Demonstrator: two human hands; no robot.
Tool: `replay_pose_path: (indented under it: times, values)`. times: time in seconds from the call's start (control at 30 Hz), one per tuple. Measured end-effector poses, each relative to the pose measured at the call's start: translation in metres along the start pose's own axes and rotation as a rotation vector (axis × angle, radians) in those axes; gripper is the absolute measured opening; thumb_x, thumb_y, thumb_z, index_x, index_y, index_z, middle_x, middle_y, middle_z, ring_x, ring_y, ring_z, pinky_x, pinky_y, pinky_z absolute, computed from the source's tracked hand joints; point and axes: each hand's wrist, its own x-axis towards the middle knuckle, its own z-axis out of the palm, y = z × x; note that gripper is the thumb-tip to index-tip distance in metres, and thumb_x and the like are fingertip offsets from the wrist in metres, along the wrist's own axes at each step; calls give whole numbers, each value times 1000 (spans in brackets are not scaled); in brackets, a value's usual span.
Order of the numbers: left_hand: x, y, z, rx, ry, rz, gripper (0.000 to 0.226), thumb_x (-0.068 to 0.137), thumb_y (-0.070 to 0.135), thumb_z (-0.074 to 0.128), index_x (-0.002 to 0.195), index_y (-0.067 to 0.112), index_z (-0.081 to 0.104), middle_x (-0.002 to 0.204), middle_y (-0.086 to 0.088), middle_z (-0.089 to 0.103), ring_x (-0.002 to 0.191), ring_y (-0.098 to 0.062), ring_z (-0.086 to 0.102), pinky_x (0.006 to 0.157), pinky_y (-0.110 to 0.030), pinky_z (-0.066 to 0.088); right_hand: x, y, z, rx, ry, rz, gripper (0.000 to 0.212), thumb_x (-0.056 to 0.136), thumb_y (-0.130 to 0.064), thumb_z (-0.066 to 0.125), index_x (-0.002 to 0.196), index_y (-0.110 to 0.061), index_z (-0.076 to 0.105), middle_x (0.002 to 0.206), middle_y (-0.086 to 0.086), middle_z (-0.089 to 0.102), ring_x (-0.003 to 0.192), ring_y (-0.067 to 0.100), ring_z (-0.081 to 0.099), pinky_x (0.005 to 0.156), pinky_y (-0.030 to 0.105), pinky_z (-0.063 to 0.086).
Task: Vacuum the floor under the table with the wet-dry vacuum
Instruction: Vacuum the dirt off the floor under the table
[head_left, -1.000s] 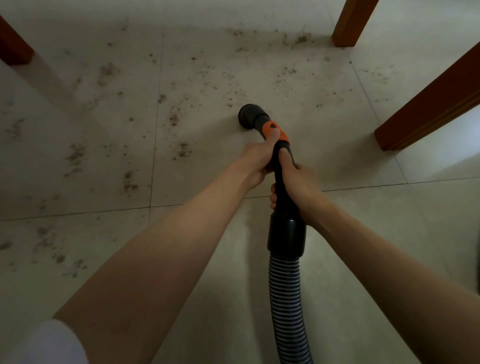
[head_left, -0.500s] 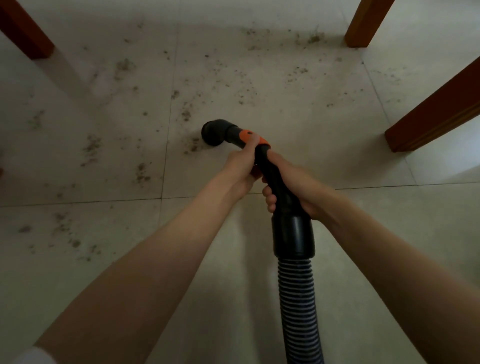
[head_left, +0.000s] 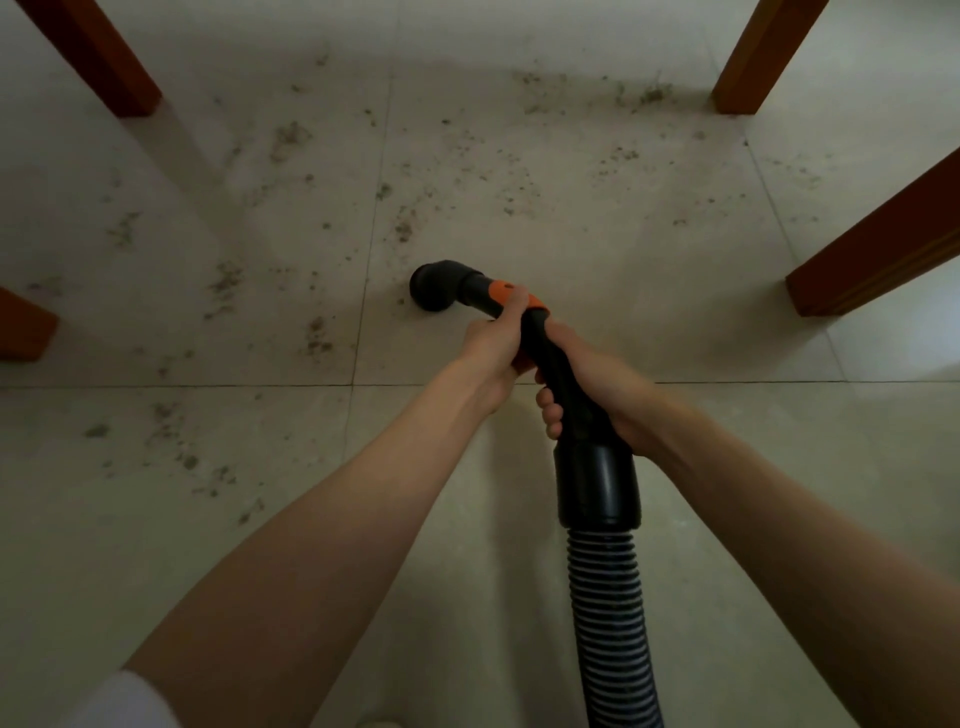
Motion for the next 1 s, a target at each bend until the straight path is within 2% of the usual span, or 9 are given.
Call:
replay_pose_path:
  times: [0.17, 0.27, 0.33, 0.63, 0.73, 1.0]
  values:
    - [11, 16, -1, 72, -5, -18, 33, 95, 34, 52, 97, 1, 54, 85, -8, 60, 73, -17, 59, 58, -25, 49, 12, -4, 12, -20, 102, -65, 48, 96, -51, 43, 78, -7, 47, 51, 7, 47, 35, 15, 45, 38, 21, 43]
    - [17, 24, -2, 86, -1, -11, 29, 95, 33, 53, 90, 5, 55, 86, -7, 60, 74, -16, 59, 58, -25, 48, 20, -7, 16, -17, 124, -79, 47, 96, -51, 43, 80, -7, 48, 54, 8, 47, 35, 15, 46, 39, 21, 44]
    - [20, 27, -4, 91, 0, -12, 29, 95, 33, 52, 95, 4, 55, 86, -6, 59, 74, -16, 59, 59, -25, 49, 24, -9, 19, -26, 125, -82, 47, 96, -51, 43, 80, -7, 48, 54, 8, 48, 35, 16, 47, 40, 22, 44]
    - [16, 25, -18, 15, -40, 19, 26, 97, 30, 48, 87, 7, 56, 84, -8, 59, 73, -17, 59, 56, -24, 50, 17, -21, 18, -75, -1, -13, 45, 96, -51, 42, 82, -9, 42, 50, 8, 46, 33, 15, 46, 37, 20, 44]
    - [9, 24, -19, -3, -23, 22, 26, 97, 30, 48, 86, 7, 55, 80, -7, 58, 69, -15, 57, 50, -22, 49, 11, -22, 19, -109, -4, -1, 45, 96, -51, 42, 82, -8, 43, 50, 8, 47, 34, 15, 46, 37, 21, 44]
    - [-9, 18, -20, -27, 1, 24, 26, 97, 26, 49, 81, 7, 55, 77, -8, 59, 67, -16, 58, 55, -25, 49, -2, -17, 19, -157, -22, 22, 46, 96, -52, 40, 80, -9, 42, 49, 7, 47, 33, 15, 46, 37, 20, 44]
